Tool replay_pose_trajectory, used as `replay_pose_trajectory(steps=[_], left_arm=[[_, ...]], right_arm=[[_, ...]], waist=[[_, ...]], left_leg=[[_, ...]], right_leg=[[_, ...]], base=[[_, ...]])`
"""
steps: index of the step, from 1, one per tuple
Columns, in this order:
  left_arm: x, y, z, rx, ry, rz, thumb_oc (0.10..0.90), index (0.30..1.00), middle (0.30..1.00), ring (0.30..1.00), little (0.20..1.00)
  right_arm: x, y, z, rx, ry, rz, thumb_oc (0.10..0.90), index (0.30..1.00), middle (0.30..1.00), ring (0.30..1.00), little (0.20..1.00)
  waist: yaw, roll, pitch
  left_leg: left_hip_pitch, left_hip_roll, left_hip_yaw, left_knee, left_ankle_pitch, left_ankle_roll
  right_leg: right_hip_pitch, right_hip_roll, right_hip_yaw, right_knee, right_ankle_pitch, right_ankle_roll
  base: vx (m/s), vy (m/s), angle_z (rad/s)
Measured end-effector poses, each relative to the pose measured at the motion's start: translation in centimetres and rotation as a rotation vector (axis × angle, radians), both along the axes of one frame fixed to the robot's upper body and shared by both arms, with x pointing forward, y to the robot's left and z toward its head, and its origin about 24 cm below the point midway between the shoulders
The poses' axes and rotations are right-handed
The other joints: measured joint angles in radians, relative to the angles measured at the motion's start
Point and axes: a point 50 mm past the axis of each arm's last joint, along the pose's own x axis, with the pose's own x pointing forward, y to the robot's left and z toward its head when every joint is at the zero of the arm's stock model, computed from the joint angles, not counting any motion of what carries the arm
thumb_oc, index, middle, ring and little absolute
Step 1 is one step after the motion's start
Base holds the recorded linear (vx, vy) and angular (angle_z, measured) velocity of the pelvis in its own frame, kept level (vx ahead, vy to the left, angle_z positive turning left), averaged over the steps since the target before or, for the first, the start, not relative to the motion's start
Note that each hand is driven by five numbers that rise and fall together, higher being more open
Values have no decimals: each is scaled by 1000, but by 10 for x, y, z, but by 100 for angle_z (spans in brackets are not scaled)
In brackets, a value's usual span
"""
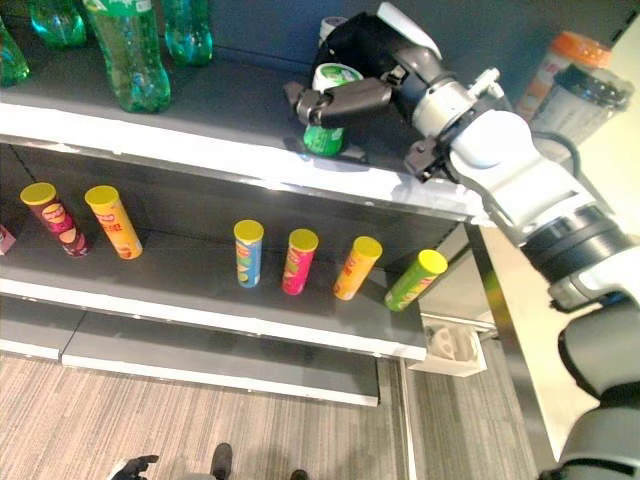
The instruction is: Put the goods on the table back onto the shelves and tidy them up.
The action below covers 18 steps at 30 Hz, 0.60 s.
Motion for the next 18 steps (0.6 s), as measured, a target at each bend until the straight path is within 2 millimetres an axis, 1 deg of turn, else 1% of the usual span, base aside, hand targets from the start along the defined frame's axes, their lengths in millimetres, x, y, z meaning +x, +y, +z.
replay_pose_trajectory(steps=[1, 5, 18], left_arm=[[0, 0, 0, 0, 0, 0, 800, 900, 900, 900, 900], [0, 0, 0, -1, -1, 0, 800, 900, 900, 900, 900], [1, 1, 0, -4, -5, 16, 800, 900, 900, 900, 900]], right_arm=[[0, 0, 0, 0, 1, 0, 800, 900, 900, 900, 900], [3, 1, -10, -42, 50, -4, 800, 900, 900, 900, 900], [5, -3, -10, -24, 60, -18, 800, 900, 900, 900, 900]], waist=[[0, 0, 0], [-3, 0, 1], [-4, -4, 9]], left_leg=[[0, 0, 0, 0, 0, 0], [0, 1, 1, 0, 0, 0], [-1, 3, 1, 0, 0, 0]], right_leg=[[0, 0, 0, 0, 0, 0], [-1, 1, 0, 0, 0, 0], [-1, 3, 0, 0, 0, 0]], base=[[0, 0, 0], [0, 0, 0], [0, 0, 0]])
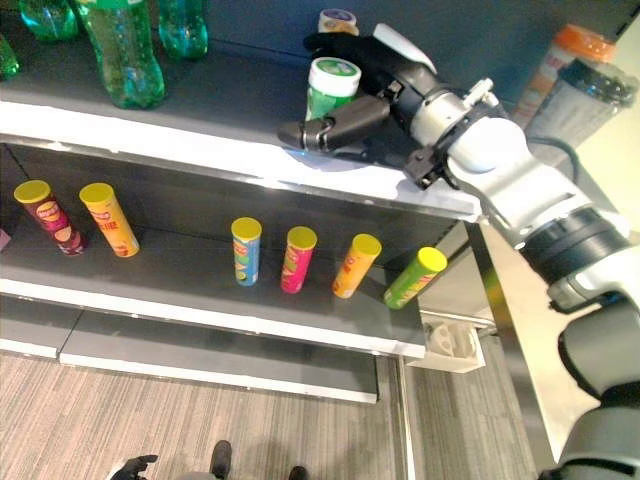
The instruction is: Put the goods on the table back onto the shelves and tidy them up.
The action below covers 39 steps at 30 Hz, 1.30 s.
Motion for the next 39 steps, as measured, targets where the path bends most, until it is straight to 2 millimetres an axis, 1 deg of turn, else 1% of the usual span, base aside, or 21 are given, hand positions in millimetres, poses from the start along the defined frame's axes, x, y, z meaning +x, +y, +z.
replay_pose_trajectory(steps=[10, 11, 12, 14, 16, 18, 21, 22, 23, 24, 29, 33, 39], left_arm=[[2, 0, 0, -2, 0, -2, 800, 900, 900, 900, 900], [2, 0, 0, -9, 3, -4, 800, 900, 900, 900, 900], [4, 0, 0, -13, 2, -7, 800, 900, 900, 900, 900], [5, 0, 0, -15, 0, -8, 800, 900, 900, 900, 900], [8, 0, 1, -14, -7, -10, 800, 900, 900, 900, 900], [10, 0, 1, -14, -10, -12, 800, 900, 900, 900, 900], [12, 0, 2, -14, -14, -13, 800, 900, 900, 900, 900], [11, 0, 2, -12, -12, -13, 800, 900, 900, 900, 900], [10, 1, 2, -12, -11, -13, 800, 900, 900, 900, 900], [11, 1, 2, -11, -12, -13, 800, 900, 900, 900, 900], [8, 2, 2, -7, -5, -12, 800, 900, 900, 900, 900], [7, 4, 2, -3, -1, -11, 800, 900, 900, 900, 900], [3, 5, 2, -1, 4, -9, 800, 900, 900, 900, 900]], right_arm=[[-1, -2, 2, 41, 21, 19, 800, 900, 900, 900, 900], [-2, -1, 3, 58, 25, 27, 800, 900, 900, 900, 900], [-2, 0, 9, 60, 15, 32, 800, 900, 900, 900, 900], [-7, -1, 21, 41, -17, 31, 800, 900, 900, 900, 900], [-13, 0, 39, 7, -61, 31, 800, 900, 900, 900, 900], [-28, -4, 75, 6, -174, 22, 800, 900, 900, 900, 900], [-42, -2, 104, 15, -274, 37, 800, 900, 900, 900, 900], [-50, 3, 117, 34, -326, 66, 800, 900, 900, 900, 900], [-55, 6, 125, 32, -358, 82, 800, 900, 900, 900, 900], [-57, 7, 128, 32, -374, 90, 800, 900, 900, 900, 900], [-53, 7, 122, 15, -352, 82, 800, 900, 900, 900, 900], [-53, 7, 122, 13, -351, 81, 800, 900, 900, 900, 900], [-54, 7, 122, 10, -353, 79, 800, 900, 900, 900, 900]], waist=[[-2, 0, 1], [-2, 0, 1], [-3, 2, 2], [-3, 7, 5], [-3, 8, 5], [-4, 8, 6], [-8, 8, 5], [-20, 8, 4], [-26, 8, 2], [-28, 6, -4], [-30, -2, -25], [-31, -8, -35], [-49, -12, -46]], left_leg=[[1, 0, 0, 0, 0, 0], [3, 0, 0, 0, 0, 0], [4, 0, 1, 0, 0, 0], [4, 0, 1, 0, 0, 0], [6, 1, 1, 0, 0, 1], [17, 1, 2, 0, 3, 4], [19, 1, 4, 0, 3, 4], [20, 1, 5, 0, 3, 4], [21, 1, 6, 0, 1, 2], [22, 2, 10, 0, 0, 0], [25, 3, 16, 0, 0, -1], [27, 3, 24, 0, 0, 0], [28, 3, 25, 0, -1, 0]], right_leg=[[1, 0, 0, 0, 0, 0], [2, 0, 0, 0, 0, 0], [3, 0, 0, 0, 0, 0], [3, 0, 0, 0, 0, 0], [5, 0, 0, 0, 0, 0], [14, 0, -1, 0, 0, 0], [16, 0, 1, 0, 0, 0], [17, 0, 1, 0, 0, 0], [17, 0, 1, 0, 0, 0], [17, 0, 4, 0, 0, 0], [17, 0, 12, 0, 2, -2], [15, 0, 22, 0, 3, -4], [15, 0, 23, 0, 3, -5]], base=[[0, 0, 0], [0, 0, 0], [0, 0, 0], [0, 0, 0], [0, 0, 0], [0, 0, 0], [0, 0, 0], [0, 0, 0], [-15, 11, -5], [-14, 9, -5], [-16, 4, -4], [-18, 9, -6], [0, 0, 0]])
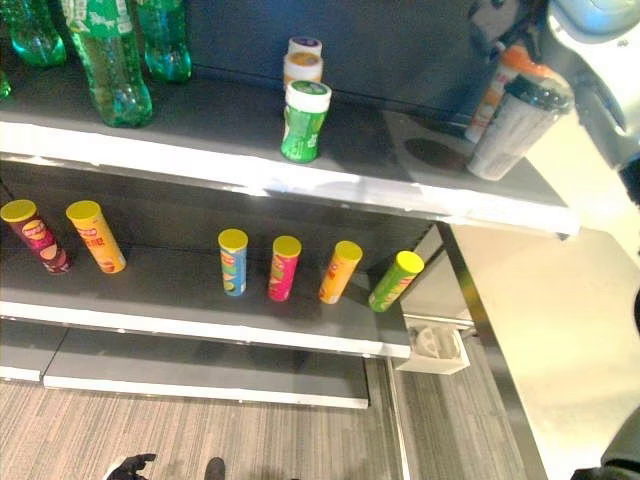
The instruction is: Put the goods on the table back onto the shelves and tidy them up.
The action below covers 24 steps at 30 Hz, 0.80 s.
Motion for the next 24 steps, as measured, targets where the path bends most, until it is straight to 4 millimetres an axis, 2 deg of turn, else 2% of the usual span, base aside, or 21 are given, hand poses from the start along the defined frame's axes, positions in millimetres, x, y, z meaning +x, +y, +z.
replay_pose_trajectory(steps=[6, 8, 9, 10, 12, 14, 15, 17, 18, 19, 21, 22, 23, 24], left_arm=[[-5, 1, -1, -2, 6, 22, 800, 900, 900, 900, 900], [-10, 0, -2, -5, 9, 44, 800, 900, 900, 900, 900], [-10, 0, -2, -5, 9, 44, 800, 900, 900, 900, 900], [-13, 1, -2, -5, 15, 53, 800, 900, 900, 900, 900], [-17, 1, -3, -6, 25, 57, 800, 900, 900, 900, 900], [-15, -1, -3, -16, 12, 76, 800, 900, 900, 900, 900], [-17, -4, -4, -25, 11, 86, 800, 900, 900, 900, 900], [-22, -7, -6, -32, 27, 85, 800, 900, 900, 900, 900], [-15, -8, -5, -39, 1, 75, 800, 900, 900, 900, 900], [-14, -9, -5, -43, -1, 67, 800, 900, 900, 900, 900], [-14, -9, -4, -43, 1, 47, 800, 900, 900, 900, 900], [-11, -10, -4, -46, -9, 29, 800, 900, 900, 900, 900], [-10, -10, -3, -47, -16, 23, 800, 900, 900, 900, 900], [-4, -11, -2, -45, -28, 1, 800, 900, 900, 900, 900]], right_arm=[[-16, -24, 2, -14, -38, -69, 800, 900, 900, 900, 900], [-31, -36, -3, -4, -69, -65, 800, 900, 900, 900, 900], [-31, -36, -3, -4, -69, -65, 800, 900, 900, 900, 900], [-40, -44, -6, 0, -88, -68, 800, 900, 900, 900, 900], [-47, -56, -10, 30, -105, -88, 800, 900, 900, 900, 900], [-57, -69, -12, 43, -123, -122, 800, 900, 900, 900, 900], [-65, -81, -12, 92, -157, -138, 800, 900, 900, 900, 900], [-67, -96, -13, 144, -174, -186, 800, 900, 900, 900, 900], [-74, -121, -22, 208, -184, -260, 800, 900, 900, 900, 900], [-77, -130, -27, 231, -182, -294, 800, 900, 900, 900, 900], [-77, -147, -38, 261, -148, -367, 800, 900, 900, 900, 900], [-80, -163, -52, 288, -117, -440, 800, 900, 900, 900, 900], [-79, -170, -59, 288, -90, -478, 800, 900, 900, 900, 900], [-80, -179, -68, 298, -59, -522, 800, 900, 900, 900, 900]], waist=[[-8, 2, -3], [-31, 5, -9], [-31, 5, -9], [-53, 7, -11], [-88, 18, -17], [-92, 30, -17], [-111, 41, -18], [-135, 60, -24], [-154, 64, -26], [-160, 64, -26], [-204, 65, -25], [-235, 61, -22], [-252, 60, -19], [-279, 46, -10]], left_leg=[[0, 1, 12, 0, -1, 5], [1, 2, 36, 0, -6, 12], [1, 2, 36, 0, -6, 12], [1, 2, 45, 0, -7, 14], [5, 2, 69, 0, -12, 16], [3, 3, 81, 0, -14, 19], [4, 3, 101, -1, -19, 23], [5, 4, 117, -4, -24, 26], [10, 6, 144, -5, -31, 26], [8, 8, 167, -5, -35, 24], [1, 10, 192, -5, -40, 28], [1, 10, 215, -5, -44, 29], [2, 11, 225, -5, -45, 30], [7, 8, 250, 1, -45, 28]], right_leg=[[-6, -1, 10, 0, 0, 0], [-17, -2, 34, 0, 2, -1], [-17, -2, 34, 0, 2, -1], [-20, -3, 41, 0, 3, -2], [-29, -4, 66, 0, 6, 0], [-37, -4, 77, 0, 8, 1], [-45, -5, 98, 0, 13, 4], [-53, -6, 117, 0, 15, 5], [-65, -3, 138, 1, 19, 10], [-77, -1, 159, 1, 26, 11], [-98, 0, 192, 1, 34, 13], [-108, 1, 204, 1, 48, 23], [-110, 0, 204, 1, 49, 23], [-124, 4, 210, 5, 57, 28]], base=[[-5, 19, -5], [-14, 66, -25], [-7, 33, -21], [-9, 54, -22], [-12, 70, -31], [-14, 61, -26], [-30, 93, -43], [-38, 133, -44], [-46, 154, -50], [-54, 154, -56], [-43, 125, -57], [-144, 137, -55], [-210, 54, -52], [-257, 49, -50]])
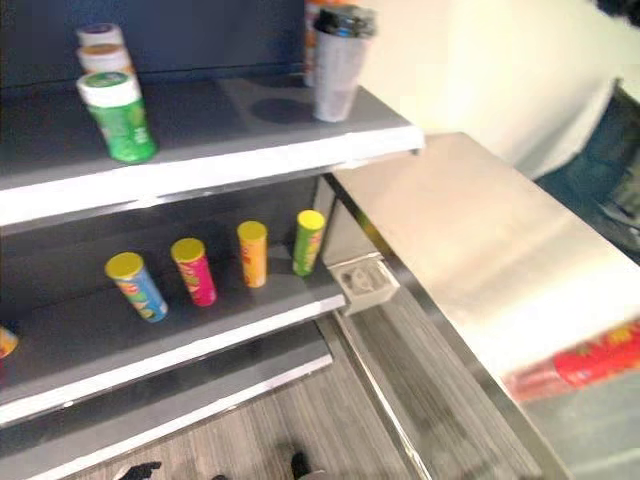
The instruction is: Put the goods on the table back onto the shelves and tidy them up.
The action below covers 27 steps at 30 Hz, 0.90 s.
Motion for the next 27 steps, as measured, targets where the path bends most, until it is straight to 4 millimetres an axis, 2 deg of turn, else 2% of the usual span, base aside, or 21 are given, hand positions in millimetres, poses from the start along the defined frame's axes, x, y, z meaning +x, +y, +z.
replay_pose_trajectory(steps=[1, 2, 3, 4, 6, 7, 9, 10, 11, 12, 13, 14, 15, 17, 18, 19, 21, 25, 27], left_arm=[[9, 2, 4, 9, -41, -22, 800, 900, 900, 900, 900], [14, 8, 8, 21, -60, -42, 800, 900, 900, 900, 900], [22, 13, 12, 33, -85, -58, 800, 900, 900, 900, 900], [26, 21, 15, 52, -89, -66, 800, 900, 900, 900, 900], [34, 31, 20, 82, -88, -74, 800, 900, 900, 900, 900], [38, 33, 21, 90, -90, -73, 800, 900, 900, 900, 900], [44, 36, 25, 102, -107, -77, 800, 900, 900, 900, 900], [45, 41, 27, 117, -111, -76, 800, 900, 900, 900, 900], [44, 47, 29, 135, -112, -64, 800, 900, 900, 900, 900], [42, 53, 31, 151, -108, -52, 800, 900, 900, 900, 900], [41, 58, 33, 165, -112, -41, 800, 900, 900, 900, 900], [41, 62, 35, 169, -123, -10, 800, 900, 900, 900, 900], [35, 53, 29, 134, -112, 20, 800, 900, 900, 900, 900], [21, 30, 16, 69, -80, 32, 800, 900, 900, 900, 900], [14, 19, 10, 34, -63, 36, 800, 900, 900, 900, 900], [11, 12, 7, 13, -59, 32, 800, 900, 900, 900, 900], [16, 6, 7, -7, -64, 22, 800, 900, 900, 900, 900], [23, 6, 9, -9, -86, 9, 800, 900, 900, 900, 900], [20, 7, 8, -8, -73, 7, 800, 900, 900, 900, 900]], right_arm=[[-9, -7, -13, 57, -26, -6, 800, 900, 900, 900, 900], [-13, -15, -28, 85, -8, -21, 800, 900, 900, 900, 900], [-10, -16, -35, 77, 44, -39, 800, 900, 900, 900, 900], [-8, -19, -41, 72, 82, -62, 800, 900, 900, 900, 900], [-8, -21, -43, 70, 96, -82, 800, 900, 900, 900, 900], [-8, -19, -40, 58, 83, -82, 800, 900, 900, 900, 900], [-5, -12, -29, 45, 43, -53, 800, 900, 900, 900, 900], [-3, -7, -24, 35, 26, -36, 800, 900, 900, 900, 900], [2, -1, -19, 25, 16, -16, 800, 900, 900, 900, 900], [8, 5, -18, 9, 25, 0, 800, 900, 900, 900, 900], [12, 9, -18, -12, 35, 11, 800, 900, 900, 900, 900], [13, 14, -19, -44, 50, 22, 800, 900, 900, 900, 900], [14, 16, -21, -59, 81, 27, 800, 900, 900, 900, 900], [16, 7, -30, -42, 133, -10, 800, 900, 900, 900, 900], [15, 0, -35, -25, 161, -43, 800, 900, 900, 900, 900], [12, -5, -35, -16, 160, -58, 800, 900, 900, 900, 900], [6, -16, -32, 28, 133, -90, 800, 900, 900, 900, 900], [0, -3, -26, -3, 106, -31, 800, 900, 900, 900, 900], [-1, 15, -16, -17, 47, 75, 800, 900, 900, 900, 900]], waist=[[9, -4, 6], [22, -4, 19], [30, -19, 40], [29, -31, 63], [27, -30, 78], [39, -9, 91], [90, 13, 104], [107, 11, 103], [112, 1, 101], [147, -14, 93], [180, -24, 85], [192, -26, 85], [211, -13, 82], [199, 10, 75], [193, 10, 70], [189, 14, 66], [159, 12, 58], [156, 16, 54], [172, 23, 50]], left_leg=[[-14, 9, 21, 0, 2, -3], [-21, 30, 56, 0, 3, -4], [-24, 39, 98, 0, 4, -2], [-26, 43, 130, 0, 6, 6], [-39, 51, 172, -4, -3, 28], [-36, 67, 195, -5, 0, 28], [-22, 97, 239, 1, 4, 18], [-21, 102, 239, 1, 11, 6], [-16, 113, 258, 0, 33, -26], [-6, 122, 283, 2, 47, -46], [-5, 141, 301, 3, 58, -64], [-9, 160, 295, 2, 78, -91], [-3, 201, 293, 2, 99, -109], [-1, 241, 254, 27, 126, -112], [-4, 263, 248, 52, 126, -112], [-6, 276, 236, 55, 125, -115], [-24, 284, 206, 53, 130, -120], [-24, 311, 185, 57, 131, -120], [-28, 324, 131, 82, 137, -131]], right_leg=[[-47, 21, -1, 37, 16, 9], [-86, 33, 1, 55, 41, 45], [-101, 37, 6, 46, 64, 79], [-99, 25, -28, 14, 80, 104], [-90, -41, -179, -2, 78, 105], [-66, -90, -249, 6, 77, 107], [-27, -171, -337, 16, 84, 112], [7, -203, -341, 12, 122, 107], [39, -228, -365, 29, 160, 129], [43, -253, -422, 61, 138, 139], [46, -245, -425, 48, 120, 137], [74, -199, -422, -4, 84, 123], [84, -156, -417, -5, 16, 78], [108, -118, -427, -5, 11, 68], [114, -103, -426, -5, 9, 66], [113, -92, -423, -4, 9, 65], [111, -77, -432, -5, -19, 39], [121, -48, -429, -5, -39, 21], [119, -42, -413, -5, -41, 19]], base=[[-199, -25, -78], [-169, -29, -113], [-151, -27, -116], [-131, -28, -102], [-129, -48, -78], [-88, -48, -79], [-55, -106, -79], [-36, -242, -40], [-19, -278, -39], [-15, -262, -58], [11, -220, -63], [-1, -348, -48], [-9, -363, -26], [-15, -297, -6], [-15, -262, 4], [-25, -260, -5], [-34, -303, 15], [-34, -158, 7], [-50, -50, -10]])
